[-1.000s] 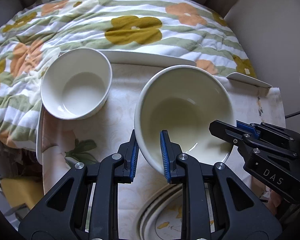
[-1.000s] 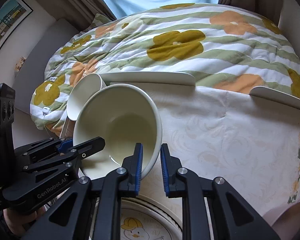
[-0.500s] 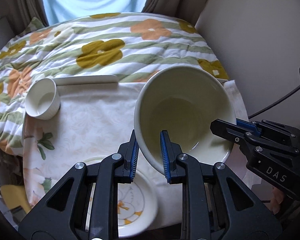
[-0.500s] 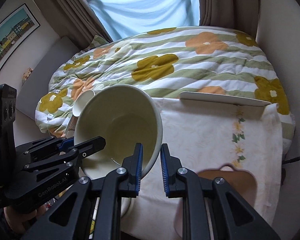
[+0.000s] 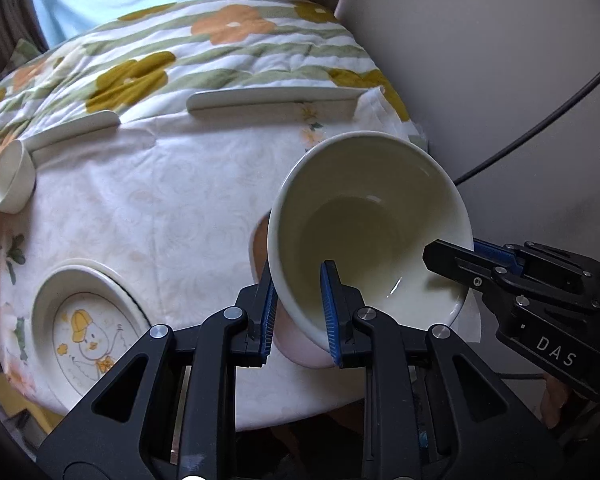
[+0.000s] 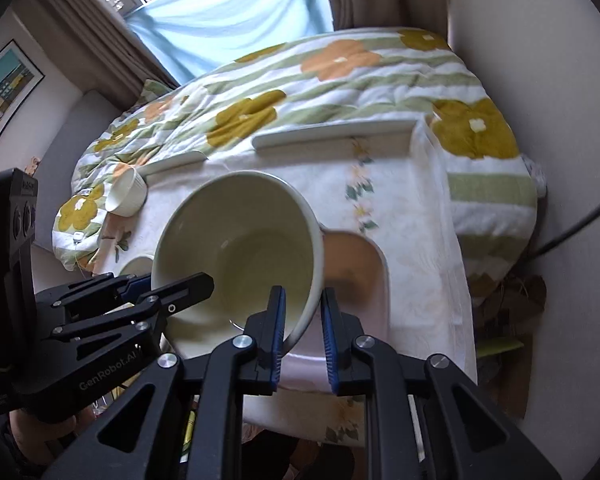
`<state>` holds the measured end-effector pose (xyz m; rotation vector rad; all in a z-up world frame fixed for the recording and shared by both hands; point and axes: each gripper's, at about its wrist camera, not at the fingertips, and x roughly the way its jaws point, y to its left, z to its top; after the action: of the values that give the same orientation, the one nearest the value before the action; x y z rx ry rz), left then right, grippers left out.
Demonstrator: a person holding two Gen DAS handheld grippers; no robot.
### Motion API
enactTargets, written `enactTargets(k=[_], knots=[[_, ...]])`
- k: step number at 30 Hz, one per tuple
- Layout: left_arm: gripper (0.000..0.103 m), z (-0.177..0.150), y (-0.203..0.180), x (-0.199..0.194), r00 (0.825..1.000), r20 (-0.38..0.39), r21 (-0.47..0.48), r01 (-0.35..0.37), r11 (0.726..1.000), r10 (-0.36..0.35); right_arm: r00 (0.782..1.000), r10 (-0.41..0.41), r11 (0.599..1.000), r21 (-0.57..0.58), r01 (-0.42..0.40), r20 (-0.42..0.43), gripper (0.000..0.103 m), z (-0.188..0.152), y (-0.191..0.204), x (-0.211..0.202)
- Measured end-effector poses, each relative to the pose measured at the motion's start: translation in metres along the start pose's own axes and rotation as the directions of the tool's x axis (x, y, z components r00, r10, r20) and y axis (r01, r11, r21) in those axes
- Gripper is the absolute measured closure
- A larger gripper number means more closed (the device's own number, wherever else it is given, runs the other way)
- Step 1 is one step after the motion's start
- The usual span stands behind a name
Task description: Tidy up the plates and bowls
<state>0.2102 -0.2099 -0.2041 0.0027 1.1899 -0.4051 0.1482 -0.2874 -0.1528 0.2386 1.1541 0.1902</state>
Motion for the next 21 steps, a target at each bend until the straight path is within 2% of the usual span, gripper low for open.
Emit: enactTargets(k=[10, 21], knots=[[0.084, -0.002, -0.009, 0.053, 0.993, -0.118, 0.102, -0.009, 0.995, 0.021, 0.998, -0.004, 0.991, 0.135, 0.013, -0.068, 0.087, -0.026, -0.035, 0.039], [0.084, -0.001, 0.002, 0.087, 0.985, -0.165, 0.171, -0.015, 0.985, 0.044, 0.994, -0.051, 0.987, 0.146, 0.064, -0.092, 0.087, -0.033, -0.034, 0.066]])
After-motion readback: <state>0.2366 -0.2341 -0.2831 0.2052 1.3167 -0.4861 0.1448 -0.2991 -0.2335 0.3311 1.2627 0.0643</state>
